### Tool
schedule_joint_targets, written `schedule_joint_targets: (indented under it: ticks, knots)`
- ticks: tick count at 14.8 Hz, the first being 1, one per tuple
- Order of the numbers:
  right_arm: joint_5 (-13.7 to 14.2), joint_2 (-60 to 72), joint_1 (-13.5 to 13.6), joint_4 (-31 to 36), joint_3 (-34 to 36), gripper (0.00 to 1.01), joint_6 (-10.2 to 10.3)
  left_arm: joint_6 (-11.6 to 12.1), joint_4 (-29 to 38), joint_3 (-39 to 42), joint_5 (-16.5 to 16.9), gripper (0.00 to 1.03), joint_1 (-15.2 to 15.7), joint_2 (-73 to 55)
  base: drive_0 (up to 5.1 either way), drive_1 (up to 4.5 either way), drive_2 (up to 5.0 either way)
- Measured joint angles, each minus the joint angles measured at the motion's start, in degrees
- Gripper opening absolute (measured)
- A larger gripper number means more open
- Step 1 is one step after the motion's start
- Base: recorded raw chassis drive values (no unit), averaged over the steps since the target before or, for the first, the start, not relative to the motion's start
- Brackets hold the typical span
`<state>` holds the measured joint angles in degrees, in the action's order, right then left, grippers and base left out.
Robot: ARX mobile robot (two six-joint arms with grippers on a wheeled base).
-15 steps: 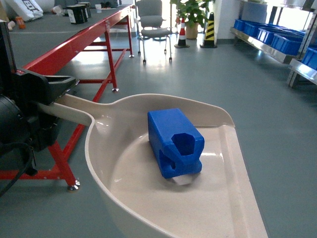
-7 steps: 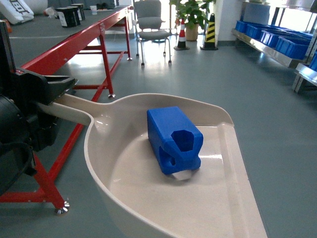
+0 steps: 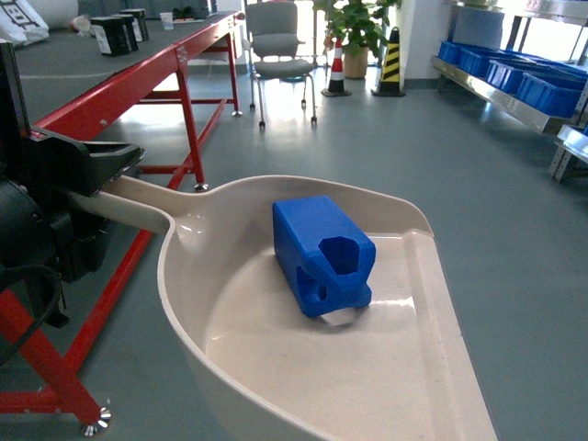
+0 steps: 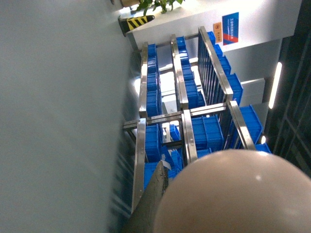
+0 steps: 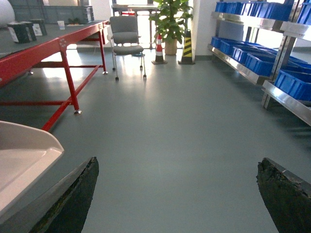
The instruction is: Place part in tray to right shelf
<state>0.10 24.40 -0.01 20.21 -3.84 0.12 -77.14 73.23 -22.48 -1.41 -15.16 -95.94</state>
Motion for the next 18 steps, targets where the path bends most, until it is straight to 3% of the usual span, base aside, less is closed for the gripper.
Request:
schedule_joint_targets:
  ticks: [18]
  knots:
    - [-0.09, -0.09, 0.0, 0.17, 0.09, 0.98, 0.0, 0.02, 0.09, 0.0, 0.09, 0.12, 0.0, -0.07, 0.0, 4.29, -4.4]
